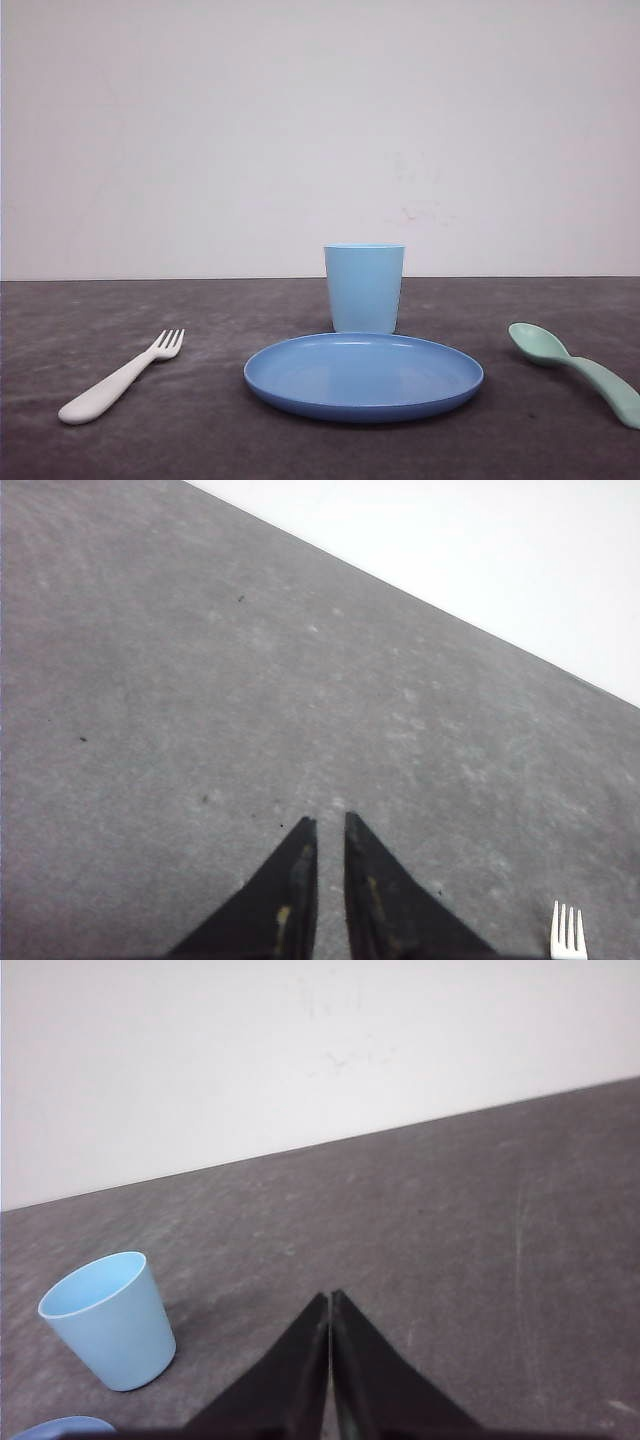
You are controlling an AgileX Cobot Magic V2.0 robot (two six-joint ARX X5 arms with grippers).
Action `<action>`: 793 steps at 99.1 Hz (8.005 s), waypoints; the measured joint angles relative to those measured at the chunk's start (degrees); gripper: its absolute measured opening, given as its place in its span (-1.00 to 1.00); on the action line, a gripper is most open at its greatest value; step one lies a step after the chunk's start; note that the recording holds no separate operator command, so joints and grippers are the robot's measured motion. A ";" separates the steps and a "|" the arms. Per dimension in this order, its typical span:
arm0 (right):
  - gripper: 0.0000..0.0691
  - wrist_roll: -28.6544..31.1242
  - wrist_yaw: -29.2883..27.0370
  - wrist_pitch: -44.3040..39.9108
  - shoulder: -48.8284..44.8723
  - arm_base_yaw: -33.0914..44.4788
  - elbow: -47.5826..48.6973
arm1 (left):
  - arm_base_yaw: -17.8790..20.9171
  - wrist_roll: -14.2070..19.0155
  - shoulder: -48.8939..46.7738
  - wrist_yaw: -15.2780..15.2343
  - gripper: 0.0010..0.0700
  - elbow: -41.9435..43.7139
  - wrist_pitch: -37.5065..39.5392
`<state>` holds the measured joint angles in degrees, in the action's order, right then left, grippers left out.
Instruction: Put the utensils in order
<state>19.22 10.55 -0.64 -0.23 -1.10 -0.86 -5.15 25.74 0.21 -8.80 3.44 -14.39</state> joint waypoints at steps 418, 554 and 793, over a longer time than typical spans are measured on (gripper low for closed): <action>0.05 -11.91 -0.20 -29.44 -33.62 -6.47 -40.48 | -37.77 -0.72 73.13 -8.61 -0.87 41.18 9.38; 0.05 -11.98 -1.75 -25.86 -39.19 -6.47 -40.48 | -40.37 -18.71 105.98 -7.63 -0.87 52.33 63.08; 0.05 -9.01 -0.07 -37.53 -48.30 -16.20 -42.10 | -41.16 -21.68 67.76 -12.90 -0.17 52.33 14.29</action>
<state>10.22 10.48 -38.17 -48.53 -17.30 -42.96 -46.30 4.05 67.96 -21.69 55.77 -0.10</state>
